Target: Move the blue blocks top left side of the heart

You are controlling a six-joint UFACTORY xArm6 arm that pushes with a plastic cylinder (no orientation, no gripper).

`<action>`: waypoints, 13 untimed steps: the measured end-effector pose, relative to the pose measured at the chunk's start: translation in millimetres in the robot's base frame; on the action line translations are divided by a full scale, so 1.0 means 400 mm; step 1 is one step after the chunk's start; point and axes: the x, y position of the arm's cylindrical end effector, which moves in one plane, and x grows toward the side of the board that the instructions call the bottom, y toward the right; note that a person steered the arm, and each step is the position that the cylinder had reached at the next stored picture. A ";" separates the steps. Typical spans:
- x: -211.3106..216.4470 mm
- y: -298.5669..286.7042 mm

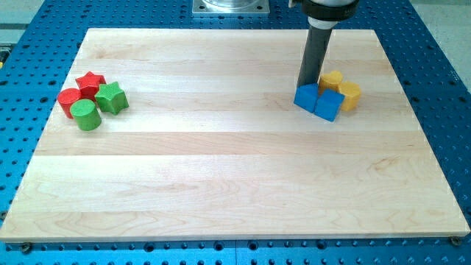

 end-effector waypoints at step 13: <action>0.102 -0.066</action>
